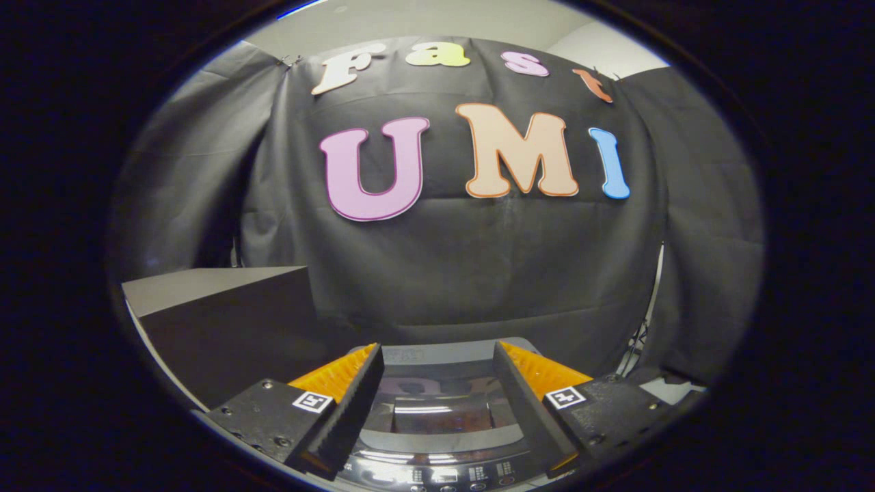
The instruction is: Put the clothes into the washing machine and then close the washing machine lid.
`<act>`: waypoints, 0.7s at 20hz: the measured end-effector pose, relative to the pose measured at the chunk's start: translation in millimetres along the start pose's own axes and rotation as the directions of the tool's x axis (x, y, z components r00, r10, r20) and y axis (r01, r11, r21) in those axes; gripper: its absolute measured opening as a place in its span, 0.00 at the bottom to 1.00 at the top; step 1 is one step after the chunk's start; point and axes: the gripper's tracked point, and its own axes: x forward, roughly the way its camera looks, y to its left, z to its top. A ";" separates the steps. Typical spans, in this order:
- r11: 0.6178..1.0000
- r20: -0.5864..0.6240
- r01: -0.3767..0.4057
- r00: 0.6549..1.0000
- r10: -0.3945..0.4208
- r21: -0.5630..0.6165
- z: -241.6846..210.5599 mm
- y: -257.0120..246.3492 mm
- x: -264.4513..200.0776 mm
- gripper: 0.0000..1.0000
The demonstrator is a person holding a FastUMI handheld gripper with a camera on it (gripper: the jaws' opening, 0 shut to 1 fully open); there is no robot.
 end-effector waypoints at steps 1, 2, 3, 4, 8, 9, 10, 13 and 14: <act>1.000 -0.001 -0.019 1.000 0.019 -0.004 3.5 2.9 -7.9 0.97; 0.999 0.001 -0.035 0.999 0.035 -0.008 7.1 6.1 -17.3 0.97; 0.999 0.003 -0.049 0.999 0.049 -0.008 11.2 8.9 -27.2 0.97; 0.998 0.011 -0.060 0.998 0.060 -0.006 15.8 10.3 -35.7 0.97; 0.999 -0.027 -0.047 0.999 0.047 0.008 21.0 4.3 -68.6 0.97; 0.999 -0.059 -0.033 0.998 0.034 0.008 17.1 0.1 -76.8 0.97; 0.999 -0.070 -0.049 0.996 0.050 0.025 17.6 1.5 -86.2 0.97; 0.988 -0.039 -0.103 0.993 0.108 0.113 30.4 9.9 -113.3 0.97; 0.986 -0.025 -0.098 0.994 0.103 0.137 34.9 6.5 -121.4 0.97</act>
